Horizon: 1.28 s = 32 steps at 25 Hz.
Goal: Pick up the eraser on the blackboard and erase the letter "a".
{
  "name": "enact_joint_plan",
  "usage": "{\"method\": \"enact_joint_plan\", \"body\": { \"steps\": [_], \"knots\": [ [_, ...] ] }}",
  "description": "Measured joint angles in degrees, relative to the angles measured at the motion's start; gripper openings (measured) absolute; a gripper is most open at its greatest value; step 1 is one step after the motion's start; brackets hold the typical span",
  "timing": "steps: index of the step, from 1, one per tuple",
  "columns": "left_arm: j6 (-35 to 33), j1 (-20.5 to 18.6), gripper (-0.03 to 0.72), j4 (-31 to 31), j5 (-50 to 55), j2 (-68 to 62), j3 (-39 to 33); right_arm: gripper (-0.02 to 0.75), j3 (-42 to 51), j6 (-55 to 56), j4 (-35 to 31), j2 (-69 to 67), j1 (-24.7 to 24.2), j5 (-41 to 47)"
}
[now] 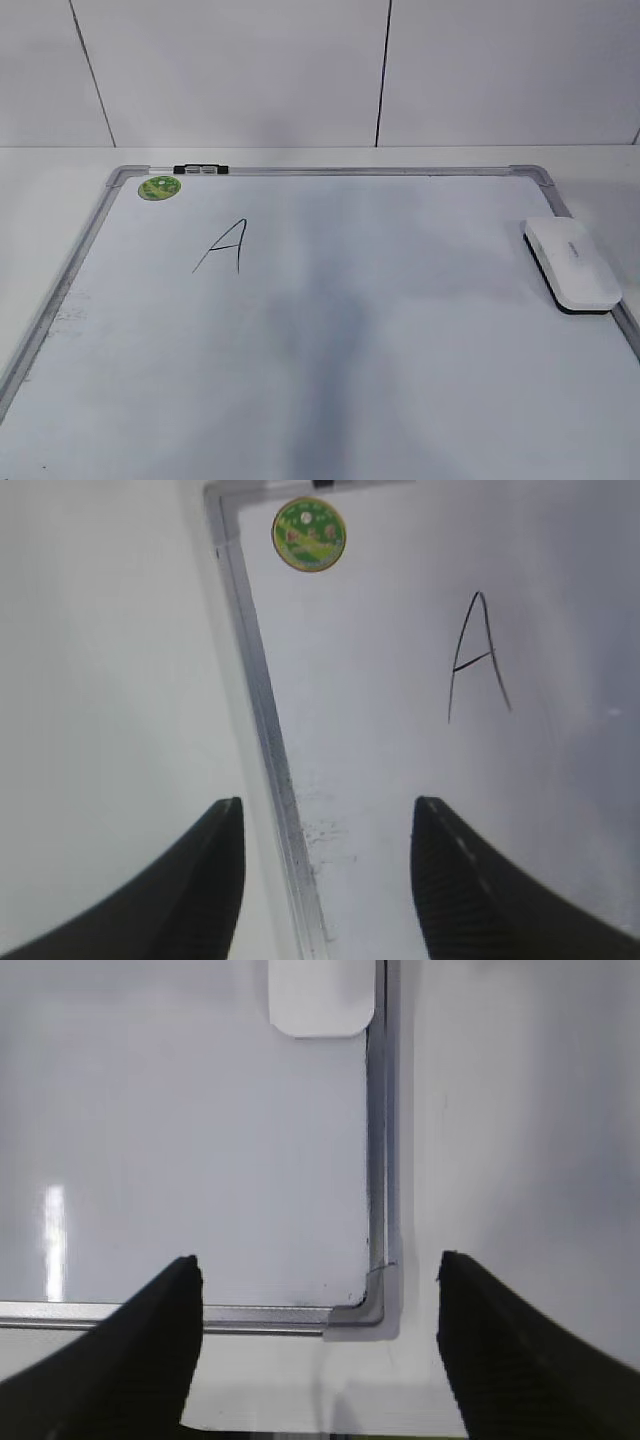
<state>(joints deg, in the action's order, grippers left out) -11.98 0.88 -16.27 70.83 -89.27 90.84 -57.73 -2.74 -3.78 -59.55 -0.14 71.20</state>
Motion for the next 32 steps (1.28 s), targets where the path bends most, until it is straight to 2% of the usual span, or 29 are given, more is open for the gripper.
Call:
{"method": "enact_joint_plan", "body": {
  "steps": [7, 19, 32],
  "knots": [
    [4.1, 2.8, 0.403, 0.2, 0.3, 16.3, -3.3, 0.580, 3.7, 0.4, 0.2, 6.0, 0.0, 0.0],
    [4.5, 3.4, 0.403, 2.2, 1.5, 43.2, -24.7, 0.580, 4.5, 0.9, 0.2, 18.6, 0.0, 0.5],
    [4.5, 3.4, 0.403, 2.1, 1.9, 63.8, -40.3, 0.579, 4.5, 1.6, -0.2, 34.7, 0.0, 1.4]
  ]
}}
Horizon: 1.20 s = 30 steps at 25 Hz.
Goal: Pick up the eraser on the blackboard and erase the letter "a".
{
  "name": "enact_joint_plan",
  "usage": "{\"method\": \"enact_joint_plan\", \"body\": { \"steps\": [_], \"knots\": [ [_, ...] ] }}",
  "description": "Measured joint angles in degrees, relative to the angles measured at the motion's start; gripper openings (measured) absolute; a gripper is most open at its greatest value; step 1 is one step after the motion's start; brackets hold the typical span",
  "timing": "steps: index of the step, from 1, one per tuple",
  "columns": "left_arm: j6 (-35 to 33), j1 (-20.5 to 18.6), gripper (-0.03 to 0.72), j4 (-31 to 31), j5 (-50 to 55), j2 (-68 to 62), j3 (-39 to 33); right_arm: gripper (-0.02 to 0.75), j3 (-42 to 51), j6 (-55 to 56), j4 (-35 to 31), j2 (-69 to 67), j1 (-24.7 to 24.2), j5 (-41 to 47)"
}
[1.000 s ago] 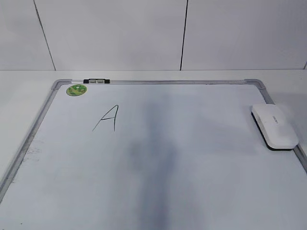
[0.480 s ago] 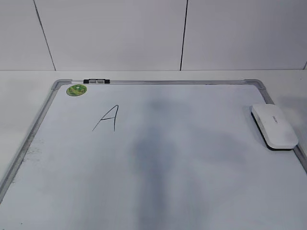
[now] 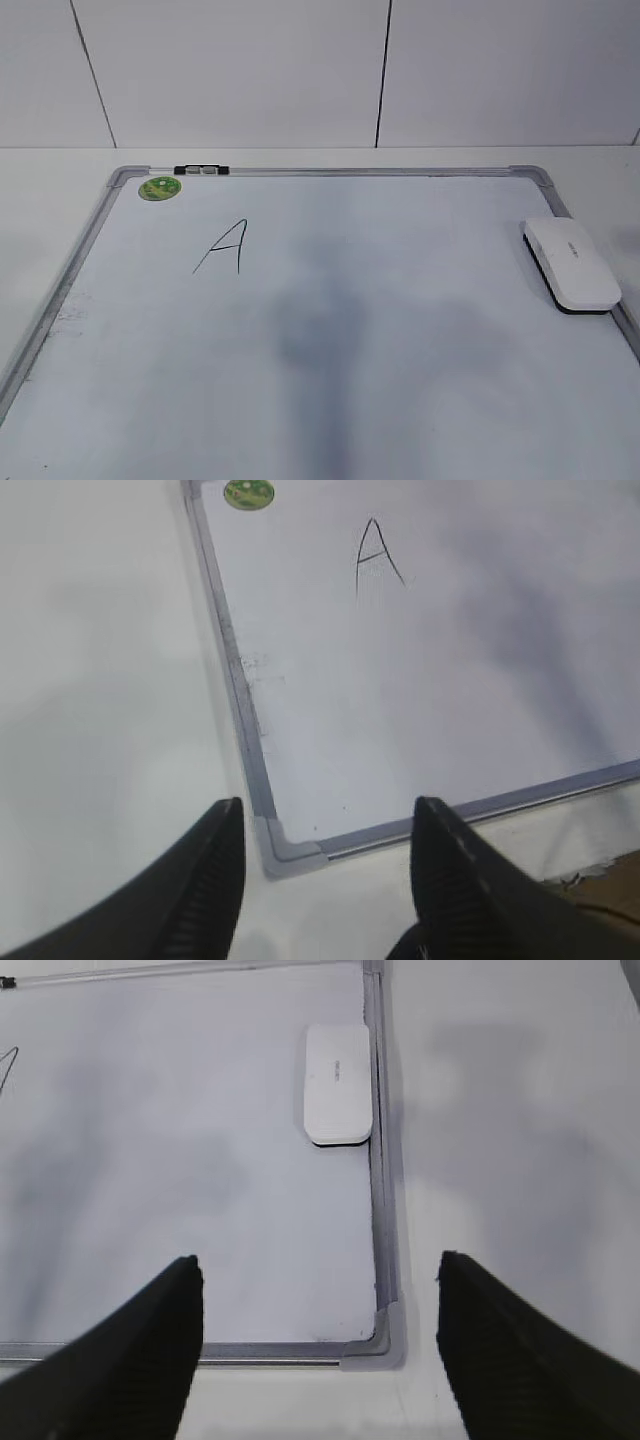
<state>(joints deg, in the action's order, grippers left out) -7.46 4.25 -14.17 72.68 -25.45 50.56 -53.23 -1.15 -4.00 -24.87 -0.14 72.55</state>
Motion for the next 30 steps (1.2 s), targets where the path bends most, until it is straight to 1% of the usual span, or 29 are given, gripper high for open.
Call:
{"method": "enact_joint_plan", "body": {
  "steps": [4, 8, 11, 20, 23, 30],
  "knots": [
    [0.1, 0.0, 0.403, 0.0, 0.1, 3.8, -5.8, 0.579, 2.2, 0.0, 0.4, 3.5, 0.0, 0.1],
    [0.1, 0.0, 0.403, 0.0, 0.2, 5.7, -10.4, 0.579, 8.1, 0.0, 0.4, 6.9, 0.0, 0.2],
    [0.1, 0.0, 0.403, 0.4, 0.2, 5.7, -12.6, 0.579, 12.3, 0.1, 0.4, 9.7, 0.0, 0.2],
    [0.1, 0.0, 0.403, 2.6, 0.0, 5.7, -17.6, 0.579, 21.1, 0.0, 1.4, 13.4, 0.0, 0.3],
    [1.3, 0.0, 0.403, 3.7, -0.5, 5.7, -18.9, 0.579, 21.5, 0.0, 1.4, 13.4, 0.0, 0.3],
    [2.9, 0.0, 0.403, 6.9, -2.7, 5.7, -19.1, 0.579, 21.8, -0.1, 1.9, 13.4, 0.0, 0.3]
  ]
}}
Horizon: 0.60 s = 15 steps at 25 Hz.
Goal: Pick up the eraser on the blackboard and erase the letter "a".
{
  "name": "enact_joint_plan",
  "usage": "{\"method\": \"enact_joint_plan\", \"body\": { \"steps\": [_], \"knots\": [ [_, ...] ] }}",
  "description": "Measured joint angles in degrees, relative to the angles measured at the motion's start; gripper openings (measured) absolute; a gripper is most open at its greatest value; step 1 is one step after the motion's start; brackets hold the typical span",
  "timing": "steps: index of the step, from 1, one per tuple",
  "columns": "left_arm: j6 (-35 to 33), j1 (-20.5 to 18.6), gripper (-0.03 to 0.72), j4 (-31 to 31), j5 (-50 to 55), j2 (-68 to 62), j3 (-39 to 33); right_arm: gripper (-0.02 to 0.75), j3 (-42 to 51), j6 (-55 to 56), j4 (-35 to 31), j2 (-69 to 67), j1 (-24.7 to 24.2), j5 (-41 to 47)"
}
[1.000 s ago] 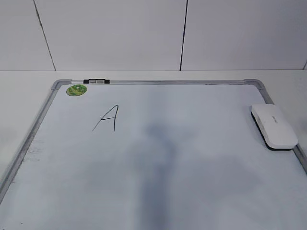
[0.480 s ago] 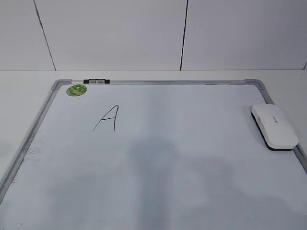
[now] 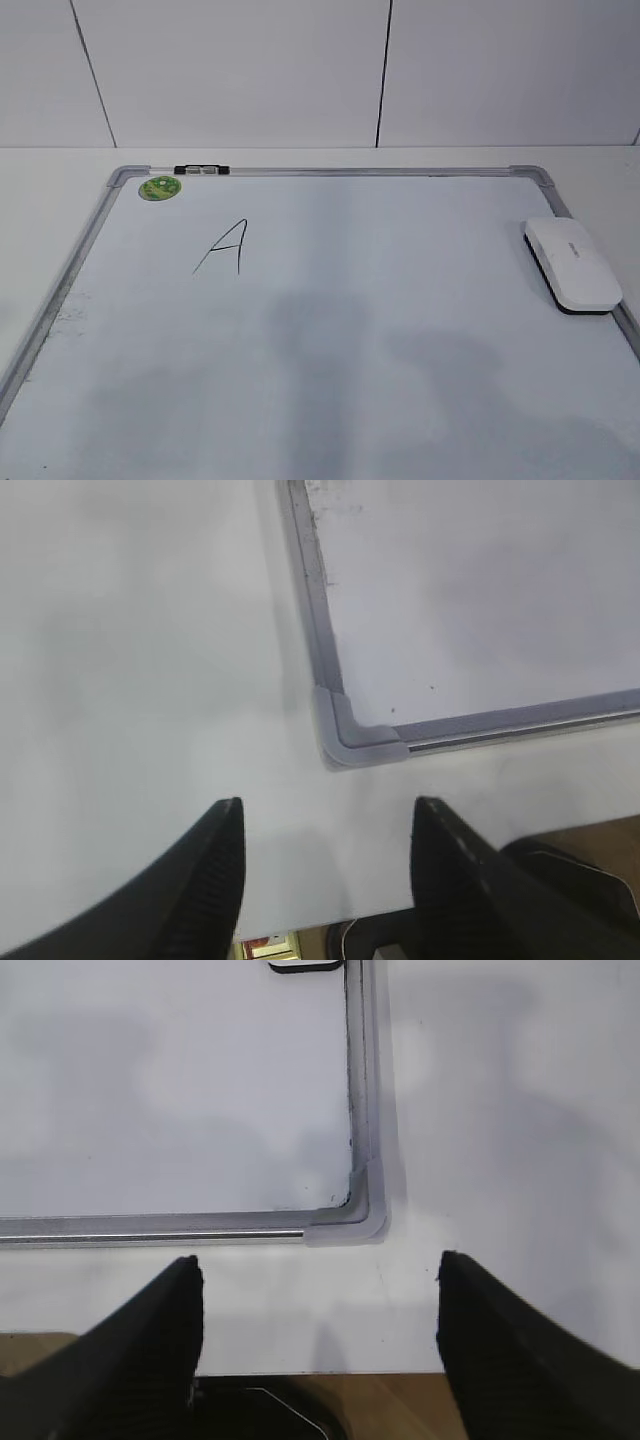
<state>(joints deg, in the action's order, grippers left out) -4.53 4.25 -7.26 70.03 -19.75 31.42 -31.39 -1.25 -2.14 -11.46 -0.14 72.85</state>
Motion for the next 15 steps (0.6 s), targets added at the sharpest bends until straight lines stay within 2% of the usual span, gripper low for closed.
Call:
{"method": "enact_joint_plan", "body": {
  "steps": [5, 11, 15],
  "knots": [
    [3.1, 0.0, 0.410, 2.5, -1.5, 0.0, -0.1, 0.578, 0.7, -1.5, 0.0, 0.0, 0.0, -2.5],
    [4.5, 0.0, 0.519, 3.6, -1.8, 0.0, -0.3, 0.578, 2.2, -2.6, 0.1, 0.0, 0.0, -5.9],
    [5.4, 0.0, 0.545, 4.8, -2.3, 0.0, -0.3, 0.578, 2.7, -2.7, 0.1, 0.0, 0.0, -6.9]
  ]
}}
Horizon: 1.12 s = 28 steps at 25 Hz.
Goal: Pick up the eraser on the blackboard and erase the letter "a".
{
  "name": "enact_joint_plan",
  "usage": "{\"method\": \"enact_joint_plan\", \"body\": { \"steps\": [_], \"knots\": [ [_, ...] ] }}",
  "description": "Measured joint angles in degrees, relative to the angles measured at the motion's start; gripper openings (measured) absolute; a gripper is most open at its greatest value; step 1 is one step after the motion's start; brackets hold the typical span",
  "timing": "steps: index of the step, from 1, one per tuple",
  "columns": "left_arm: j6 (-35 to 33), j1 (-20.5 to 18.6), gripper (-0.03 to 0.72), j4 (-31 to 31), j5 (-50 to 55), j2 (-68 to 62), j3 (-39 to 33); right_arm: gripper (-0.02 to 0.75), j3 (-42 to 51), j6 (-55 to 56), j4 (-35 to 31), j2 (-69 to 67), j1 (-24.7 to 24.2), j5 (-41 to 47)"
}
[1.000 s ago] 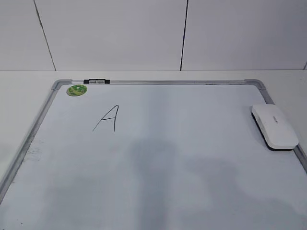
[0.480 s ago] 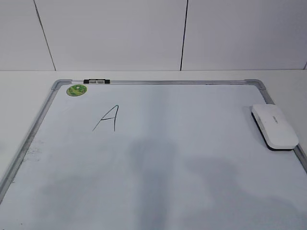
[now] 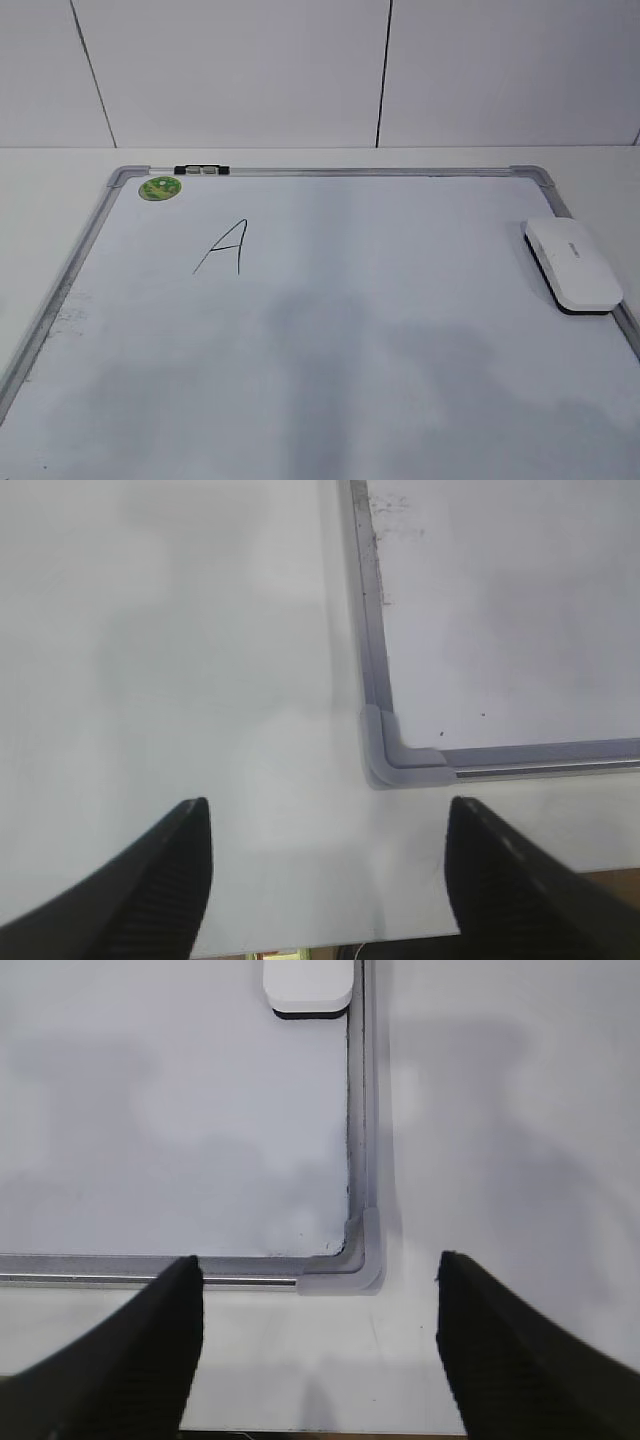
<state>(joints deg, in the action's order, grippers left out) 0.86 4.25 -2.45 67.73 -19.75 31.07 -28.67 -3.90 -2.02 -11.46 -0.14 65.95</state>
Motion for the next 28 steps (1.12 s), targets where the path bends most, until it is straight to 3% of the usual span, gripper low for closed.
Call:
{"method": "enact_joint_plan", "body": {
  "steps": [8, 28],
  "knots": [
    [0.3, 0.0, 0.556, 0.6, -4.5, 0.0, -2.2, 0.577, 0.0, -0.1, 0.1, 0.0, 0.0, -0.4],
    [0.4, 0.0, 0.556, 0.7, -4.6, 0.0, -2.2, 0.577, 0.0, -0.2, 0.1, 0.0, 0.0, -0.4]
  ]
}}
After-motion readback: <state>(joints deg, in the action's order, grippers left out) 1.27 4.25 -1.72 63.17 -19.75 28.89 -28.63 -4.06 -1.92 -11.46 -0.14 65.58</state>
